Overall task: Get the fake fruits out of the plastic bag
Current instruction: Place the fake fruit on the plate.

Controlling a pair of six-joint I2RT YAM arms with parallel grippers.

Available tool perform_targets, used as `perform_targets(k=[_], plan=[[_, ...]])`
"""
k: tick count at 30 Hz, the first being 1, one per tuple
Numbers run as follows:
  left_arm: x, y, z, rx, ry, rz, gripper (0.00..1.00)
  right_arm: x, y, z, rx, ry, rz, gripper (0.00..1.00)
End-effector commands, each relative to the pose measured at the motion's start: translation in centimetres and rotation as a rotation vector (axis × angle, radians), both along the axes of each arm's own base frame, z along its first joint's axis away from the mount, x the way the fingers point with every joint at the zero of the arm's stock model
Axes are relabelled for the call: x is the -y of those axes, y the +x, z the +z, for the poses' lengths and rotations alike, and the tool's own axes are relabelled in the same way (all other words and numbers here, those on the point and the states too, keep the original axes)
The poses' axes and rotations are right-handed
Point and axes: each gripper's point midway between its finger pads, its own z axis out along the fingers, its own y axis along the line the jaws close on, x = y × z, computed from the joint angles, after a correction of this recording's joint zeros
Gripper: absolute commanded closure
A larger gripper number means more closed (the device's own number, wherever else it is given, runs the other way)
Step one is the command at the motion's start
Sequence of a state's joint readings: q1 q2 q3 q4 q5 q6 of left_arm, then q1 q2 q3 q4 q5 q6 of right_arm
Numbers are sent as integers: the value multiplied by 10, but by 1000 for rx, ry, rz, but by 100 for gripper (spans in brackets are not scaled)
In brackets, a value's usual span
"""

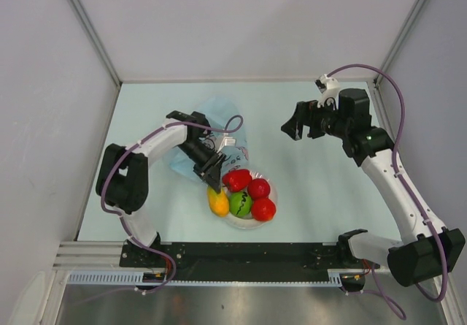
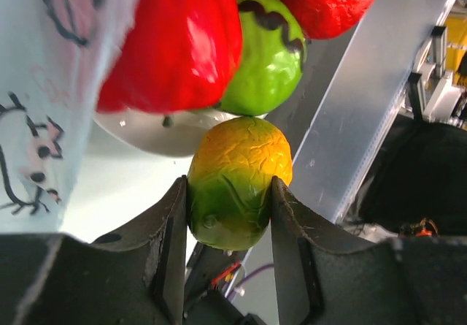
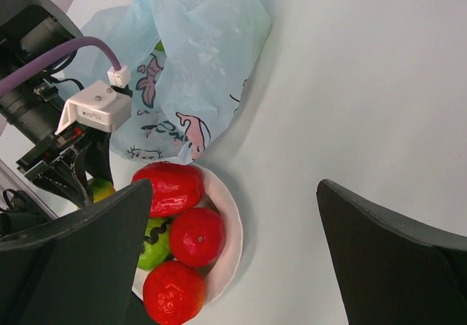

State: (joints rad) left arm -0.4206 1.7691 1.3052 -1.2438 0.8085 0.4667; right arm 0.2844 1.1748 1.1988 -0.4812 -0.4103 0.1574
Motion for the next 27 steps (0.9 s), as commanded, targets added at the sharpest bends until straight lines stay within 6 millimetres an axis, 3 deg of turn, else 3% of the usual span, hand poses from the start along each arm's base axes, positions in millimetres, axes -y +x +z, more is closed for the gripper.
perform_targets(k=[1, 5, 15, 22, 25, 27], plan=[[20, 17, 0, 29, -75, 57, 99, 2, -1, 19, 61, 33, 0, 0], [22, 23, -9, 34, -65, 64, 92, 5, -2, 19, 57, 31, -6, 0], [20, 38, -24, 71, -3, 107, 46, 7, -1, 19, 55, 36, -11, 0], [8, 33, -27, 107, 46, 105, 27, 8, -3, 9, 47, 9, 3, 0], [1, 37, -27, 141, 72, 132, 21, 0, -15, -2, 73, -60, 102, 0], [0, 43, -16, 182, 57, 170, 18, -9, -31, -14, 147, -187, 255, 0]])
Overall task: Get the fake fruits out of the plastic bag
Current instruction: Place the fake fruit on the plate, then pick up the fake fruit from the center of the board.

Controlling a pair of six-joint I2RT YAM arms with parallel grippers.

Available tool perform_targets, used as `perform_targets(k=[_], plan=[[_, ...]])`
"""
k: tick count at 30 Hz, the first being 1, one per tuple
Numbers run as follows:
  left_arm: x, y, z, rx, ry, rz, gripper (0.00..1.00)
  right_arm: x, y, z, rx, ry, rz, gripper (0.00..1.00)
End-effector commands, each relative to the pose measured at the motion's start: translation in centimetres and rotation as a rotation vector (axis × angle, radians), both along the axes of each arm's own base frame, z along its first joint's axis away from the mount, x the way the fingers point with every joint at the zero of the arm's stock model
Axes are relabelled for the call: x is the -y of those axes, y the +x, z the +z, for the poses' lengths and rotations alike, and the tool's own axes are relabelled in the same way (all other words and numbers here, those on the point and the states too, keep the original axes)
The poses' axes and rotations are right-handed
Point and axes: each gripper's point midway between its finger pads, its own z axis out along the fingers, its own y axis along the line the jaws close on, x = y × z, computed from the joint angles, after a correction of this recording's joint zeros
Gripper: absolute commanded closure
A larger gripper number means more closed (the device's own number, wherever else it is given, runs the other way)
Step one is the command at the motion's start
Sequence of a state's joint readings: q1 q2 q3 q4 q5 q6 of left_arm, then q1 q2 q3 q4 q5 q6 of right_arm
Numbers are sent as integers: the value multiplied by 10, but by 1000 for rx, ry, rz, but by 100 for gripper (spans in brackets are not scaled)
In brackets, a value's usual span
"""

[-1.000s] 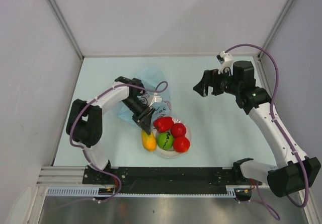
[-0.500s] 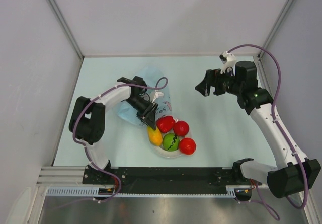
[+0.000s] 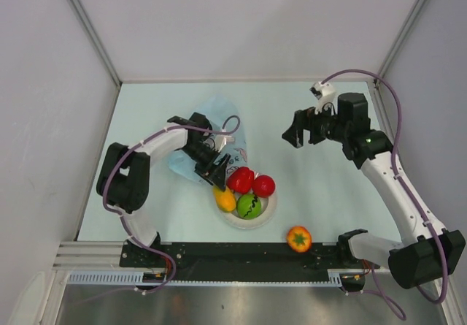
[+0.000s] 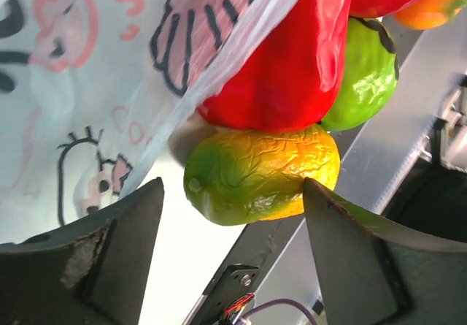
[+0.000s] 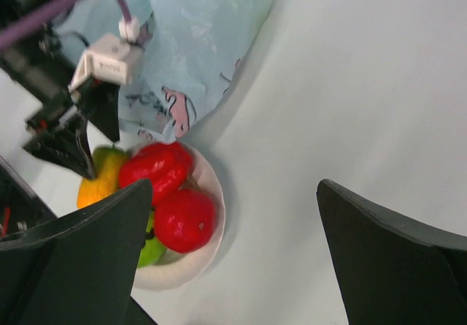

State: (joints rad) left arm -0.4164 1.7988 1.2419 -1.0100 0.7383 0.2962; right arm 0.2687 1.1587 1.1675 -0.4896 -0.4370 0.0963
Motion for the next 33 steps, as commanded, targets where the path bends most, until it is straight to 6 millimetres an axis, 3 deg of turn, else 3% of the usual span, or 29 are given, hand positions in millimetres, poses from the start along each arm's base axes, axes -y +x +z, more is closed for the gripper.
perform_targets(k=[1, 2, 3, 5, 6, 9, 13, 16, 20, 24, 28, 29, 33], plan=[[-7, 21, 24, 156, -15, 62, 16, -12, -43, -20, 95, -206, 280, 0], [-3, 22, 40, 183, -61, 73, 14, -11, -55, -34, 87, -260, 355, 0], [0, 26, 51, 209, -89, 77, 13, -9, -83, -53, 19, -300, 454, 0], [5, 25, 70, 232, -146, 67, 8, -1, -108, -72, 34, -397, 609, 0], [11, 25, 88, 260, -196, 61, 6, 7, -138, -92, -56, -424, 702, 0], [15, 26, 116, 315, -254, 46, 0, 29, -179, -118, -104, -550, 907, 0], [15, 26, 138, 384, -290, 26, 0, 47, -202, -141, -152, -657, 1035, 0], [17, 26, 151, 408, -317, 21, 0, 47, -205, -154, -174, -671, 1062, 0], [16, 35, 172, 471, -323, 37, 0, 33, -200, -168, -131, -664, 1063, 0], [5, 48, 184, 527, -305, 71, 0, 17, -174, -182, -35, -684, 977, 0], [-4, 46, 193, 536, -312, 104, 0, 17, -156, -207, -18, -733, 888, 0], [-7, 46, 195, 549, -310, 111, 0, 20, -144, -215, 5, -765, 830, 0], [-13, 44, 200, 570, -303, 129, 0, 18, -127, -218, 1, -738, 727, 0]])
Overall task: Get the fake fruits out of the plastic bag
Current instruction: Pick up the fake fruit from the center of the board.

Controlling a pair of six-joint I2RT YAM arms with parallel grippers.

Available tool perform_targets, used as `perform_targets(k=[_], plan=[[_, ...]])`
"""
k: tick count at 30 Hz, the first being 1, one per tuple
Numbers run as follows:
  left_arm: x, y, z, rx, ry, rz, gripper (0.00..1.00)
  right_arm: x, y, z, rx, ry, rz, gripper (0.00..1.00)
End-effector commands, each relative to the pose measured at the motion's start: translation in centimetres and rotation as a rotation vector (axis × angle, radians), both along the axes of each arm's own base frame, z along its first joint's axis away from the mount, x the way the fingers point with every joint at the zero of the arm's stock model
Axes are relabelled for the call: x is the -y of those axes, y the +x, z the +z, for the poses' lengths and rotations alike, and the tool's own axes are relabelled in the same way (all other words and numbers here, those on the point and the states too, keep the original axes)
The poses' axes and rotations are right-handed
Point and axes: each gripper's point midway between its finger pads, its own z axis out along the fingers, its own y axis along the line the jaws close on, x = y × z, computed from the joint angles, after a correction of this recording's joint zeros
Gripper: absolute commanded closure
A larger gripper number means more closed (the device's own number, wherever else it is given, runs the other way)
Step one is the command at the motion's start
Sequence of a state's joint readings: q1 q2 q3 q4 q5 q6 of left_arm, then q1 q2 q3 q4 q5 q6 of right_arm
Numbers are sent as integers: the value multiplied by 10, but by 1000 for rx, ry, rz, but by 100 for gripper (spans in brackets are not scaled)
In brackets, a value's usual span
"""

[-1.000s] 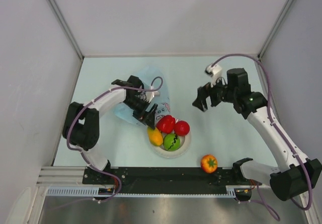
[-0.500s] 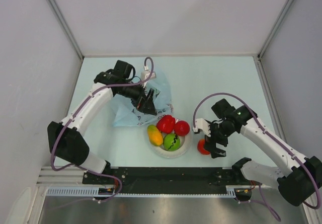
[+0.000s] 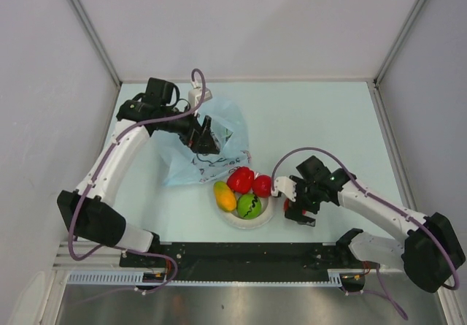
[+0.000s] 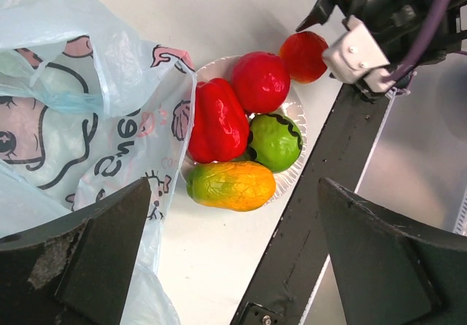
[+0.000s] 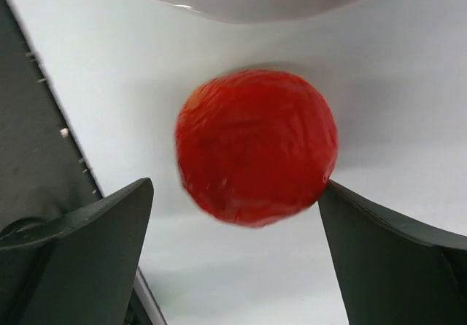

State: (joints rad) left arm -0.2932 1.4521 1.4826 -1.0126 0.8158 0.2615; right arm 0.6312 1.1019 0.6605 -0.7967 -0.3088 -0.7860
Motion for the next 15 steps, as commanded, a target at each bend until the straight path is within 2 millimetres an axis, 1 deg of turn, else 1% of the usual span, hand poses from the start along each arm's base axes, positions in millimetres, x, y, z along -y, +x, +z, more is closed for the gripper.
perform_targets(k=[1, 3, 7, 8, 10, 11, 13, 14, 15], plan=[[-7, -6, 28, 77, -28, 18, 0, -13, 40, 3, 115, 61, -145, 1], [-12, -6, 27, 77, -23, 34, 0, -18, 46, 5, 132, 86, -157, 2], [-17, -8, 23, 66, -22, 49, 0, -27, 40, 10, 110, 135, -138, 4], [-19, -6, 23, 67, -23, 55, 0, -27, 39, 9, 104, 137, -135, 12], [-21, -6, 21, 65, -22, 63, 0, -27, 35, 8, 93, 141, -122, 24], [-22, -5, 21, 66, -24, 70, 0, -27, 35, 12, 102, 150, -121, 30], [-22, -5, 20, 58, -28, 79, 0, -26, 31, 20, 104, 151, -110, 35], [-24, -5, 20, 59, -29, 82, 0, -26, 29, 30, 127, 171, -96, 40], [-24, -5, 21, 62, -30, 84, 0, -27, 26, 36, 124, 185, -83, 41]])
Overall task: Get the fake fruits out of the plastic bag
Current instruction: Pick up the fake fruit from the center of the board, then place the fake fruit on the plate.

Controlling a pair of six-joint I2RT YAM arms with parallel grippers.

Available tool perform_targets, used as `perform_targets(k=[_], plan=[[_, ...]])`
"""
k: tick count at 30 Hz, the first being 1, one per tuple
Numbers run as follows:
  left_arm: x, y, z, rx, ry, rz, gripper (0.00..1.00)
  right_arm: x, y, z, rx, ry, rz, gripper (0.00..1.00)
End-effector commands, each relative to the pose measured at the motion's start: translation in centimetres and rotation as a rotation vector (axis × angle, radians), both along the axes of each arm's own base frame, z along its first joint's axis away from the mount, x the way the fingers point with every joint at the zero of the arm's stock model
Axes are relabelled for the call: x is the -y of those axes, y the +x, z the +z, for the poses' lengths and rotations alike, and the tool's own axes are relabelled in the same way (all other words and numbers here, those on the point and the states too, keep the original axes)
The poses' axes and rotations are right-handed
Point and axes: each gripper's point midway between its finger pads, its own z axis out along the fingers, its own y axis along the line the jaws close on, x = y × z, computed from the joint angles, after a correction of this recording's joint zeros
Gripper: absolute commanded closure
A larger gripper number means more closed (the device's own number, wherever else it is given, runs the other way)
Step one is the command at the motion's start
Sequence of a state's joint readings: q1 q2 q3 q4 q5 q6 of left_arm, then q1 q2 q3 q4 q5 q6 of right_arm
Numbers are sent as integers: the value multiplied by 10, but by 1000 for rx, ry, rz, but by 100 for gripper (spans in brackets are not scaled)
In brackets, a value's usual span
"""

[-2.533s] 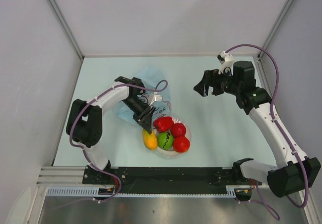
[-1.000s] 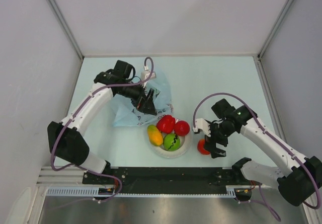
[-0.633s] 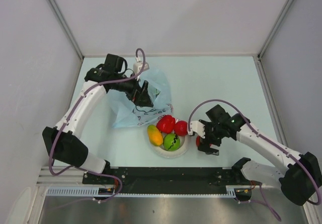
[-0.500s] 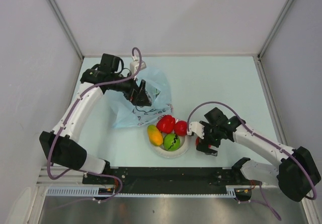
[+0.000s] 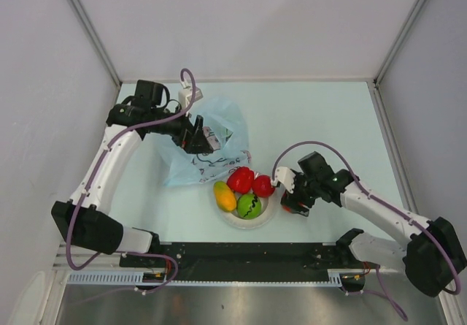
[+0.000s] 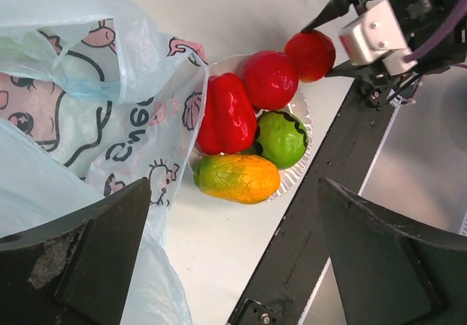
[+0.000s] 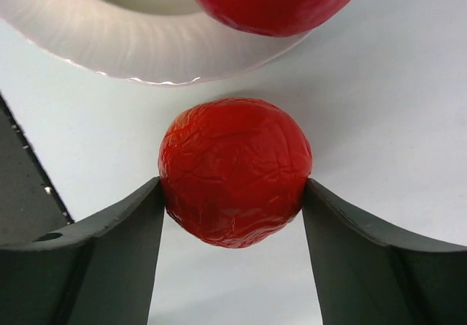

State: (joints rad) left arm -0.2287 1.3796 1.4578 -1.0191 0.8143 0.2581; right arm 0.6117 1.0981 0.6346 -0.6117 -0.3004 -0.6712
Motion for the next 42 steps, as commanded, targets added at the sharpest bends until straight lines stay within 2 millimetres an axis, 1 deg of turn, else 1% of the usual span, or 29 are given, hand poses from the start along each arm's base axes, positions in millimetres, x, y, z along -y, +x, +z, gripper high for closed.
perform_targets(k=[1, 2, 3, 4, 5, 6, 7, 8, 9, 10, 11, 15, 16, 18, 22, 27, 29, 30, 32, 33, 35, 37, 38, 42], plan=[[-4, -3, 9, 29, -17, 21, 0, -8, -12, 38, 40, 87, 59, 42], [-5, -3, 9, 29, -17, 24, 0, -9, -17, 45, 43, 107, 85, 43], [-5, -2, 9, 28, -18, 27, 0, -15, -26, 58, 57, 160, 122, 43], [-7, -1, 9, 28, -17, 33, 0, -15, -34, 62, 50, 172, 139, 43], [-7, 0, 9, 30, -18, 35, 0, -22, -43, 68, 52, 197, 173, 42], [-8, 0, 9, 29, -17, 40, 0, -26, -46, 75, 73, 220, 190, 42], [-9, 1, 8, 33, -17, 44, 0, -30, -49, 76, 77, 229, 199, 41], [-9, 2, 8, 29, -16, 48, 0, -38, -56, 78, 82, 238, 233, 41], [-10, 3, 8, 29, -16, 51, 0, -41, -56, 78, 83, 236, 221, 42], [-11, 4, 7, 26, -16, 57, 0, -48, -53, 81, 106, 253, 230, 41], [-11, 4, 7, 27, -17, 60, 0, -53, -55, 77, 108, 249, 247, 41], [-13, 3, 9, 29, -19, 69, 0, -67, -38, 70, 172, 220, 227, 41], [-14, 3, 9, 31, -19, 72, 0, -69, -37, 67, 168, 213, 227, 41], [-15, 2, 11, 38, -23, 74, 0, -73, -34, 67, 184, 222, 222, 40], [-17, -3, 6, 28, -32, 81, 0, -77, -36, 57, 195, 184, 244, 34], [-20, -6, 2, 28, -39, 94, 0, -82, -38, 53, 216, 169, 262, 31], [-20, -7, 3, 30, -44, 96, 0, -84, -38, 50, 228, 159, 266, 28], [-21, -8, 3, 28, -48, 97, 0, -85, -38, 50, 235, 157, 266, 24], [-21, -8, 5, 35, -51, 97, 0, -85, -38, 46, 237, 144, 274, 20], [-21, -8, 4, 35, -52, 97, 0, -85, -38, 45, 239, 139, 276, 16], [-21, -10, 5, 36, -57, 96, 0, -83, -38, 42, 242, 126, 275, 13], [-22, -10, 5, 38, -59, 100, 0, -84, -38, 42, 246, 130, 269, 6], [-22, -11, 5, 41, -60, 101, 0, -84, -38, 43, 247, 133, 269, 1], [-24, -14, 2, 36, -61, 105, 0, -82, -39, 48, 247, 133, 256, 0]])
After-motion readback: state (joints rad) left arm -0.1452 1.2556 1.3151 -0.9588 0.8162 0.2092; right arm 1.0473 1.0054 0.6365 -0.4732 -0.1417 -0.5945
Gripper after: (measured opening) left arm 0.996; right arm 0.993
